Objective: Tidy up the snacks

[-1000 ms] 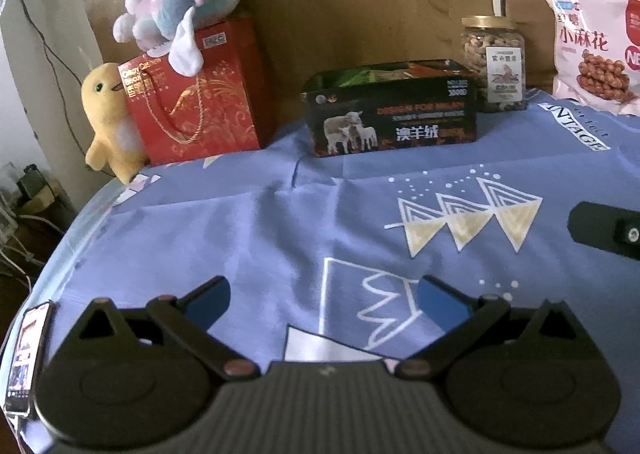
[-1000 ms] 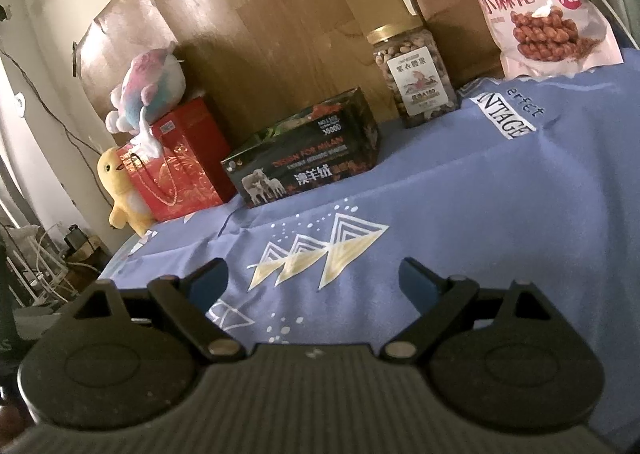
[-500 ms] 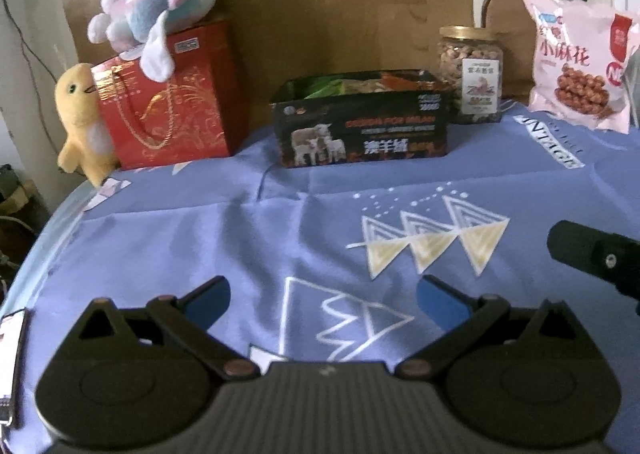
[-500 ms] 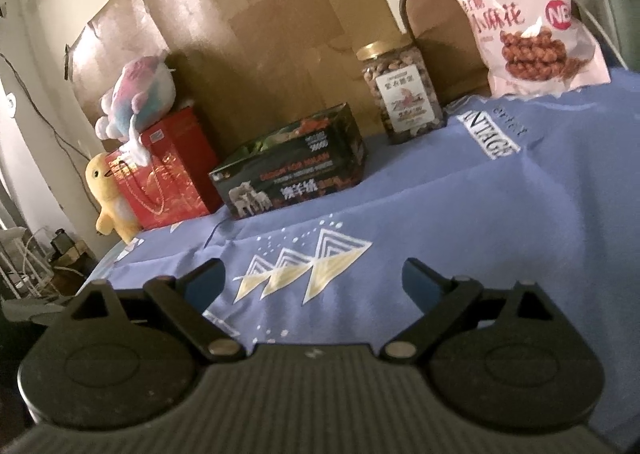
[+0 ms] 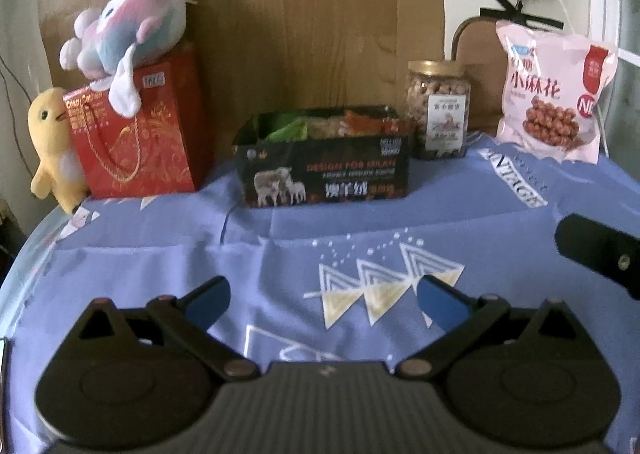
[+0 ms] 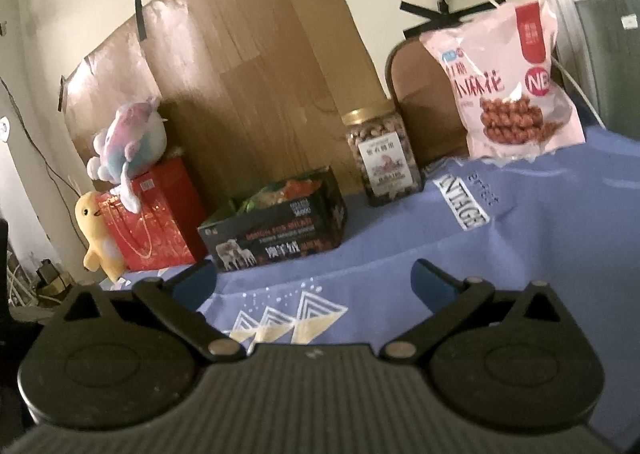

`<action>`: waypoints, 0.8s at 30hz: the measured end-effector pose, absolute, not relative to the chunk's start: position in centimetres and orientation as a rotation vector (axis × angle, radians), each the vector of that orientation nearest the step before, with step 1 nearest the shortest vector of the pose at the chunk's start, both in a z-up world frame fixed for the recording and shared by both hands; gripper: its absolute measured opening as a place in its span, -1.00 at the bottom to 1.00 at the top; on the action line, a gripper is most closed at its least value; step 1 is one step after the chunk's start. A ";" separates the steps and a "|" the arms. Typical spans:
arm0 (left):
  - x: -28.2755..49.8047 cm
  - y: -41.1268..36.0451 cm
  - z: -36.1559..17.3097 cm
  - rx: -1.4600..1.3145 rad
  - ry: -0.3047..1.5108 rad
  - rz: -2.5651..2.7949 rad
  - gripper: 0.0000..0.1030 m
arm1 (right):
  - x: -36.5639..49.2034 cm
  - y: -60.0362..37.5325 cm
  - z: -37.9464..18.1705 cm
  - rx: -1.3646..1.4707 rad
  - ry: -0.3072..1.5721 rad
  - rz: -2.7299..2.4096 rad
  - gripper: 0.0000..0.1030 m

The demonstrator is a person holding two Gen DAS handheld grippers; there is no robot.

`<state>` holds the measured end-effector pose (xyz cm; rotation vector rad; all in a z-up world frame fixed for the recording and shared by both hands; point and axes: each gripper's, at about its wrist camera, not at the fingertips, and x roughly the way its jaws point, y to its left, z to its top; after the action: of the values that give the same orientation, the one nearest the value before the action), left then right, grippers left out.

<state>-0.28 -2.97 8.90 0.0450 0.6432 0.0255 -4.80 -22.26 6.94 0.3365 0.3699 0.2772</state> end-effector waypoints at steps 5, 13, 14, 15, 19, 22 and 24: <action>0.1 -3.1 9.9 0.038 0.613 0.029 1.00 | -4.6 -22.1 7.4 0.317 0.363 0.281 1.00; 0.4 -3.0 10.2 0.016 0.604 0.039 1.00 | -4.5 -22.2 7.4 0.324 0.370 0.281 1.00; 0.4 -3.0 10.1 0.016 0.607 0.040 1.00 | -4.5 -22.2 7.3 0.325 0.372 0.281 1.00; 0.4 -3.0 10.0 0.016 0.610 0.042 1.00 | -4.5 -22.2 7.3 0.326 0.373 0.281 1.00; 0.4 -2.9 9.6 0.015 0.622 0.045 1.00 | -4.5 -22.1 7.2 0.326 0.376 0.284 1.00; 0.5 -2.9 9.5 0.015 0.630 0.044 1.00 | -4.4 -22.2 7.1 0.327 0.382 0.284 1.00; 0.5 -2.9 9.5 0.016 0.630 0.047 1.00 | -4.4 -22.2 7.1 0.330 0.382 0.283 1.00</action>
<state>0.49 -2.85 9.51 0.0156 0.6300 0.0470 -4.41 -22.23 7.09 0.3300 0.3818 0.2835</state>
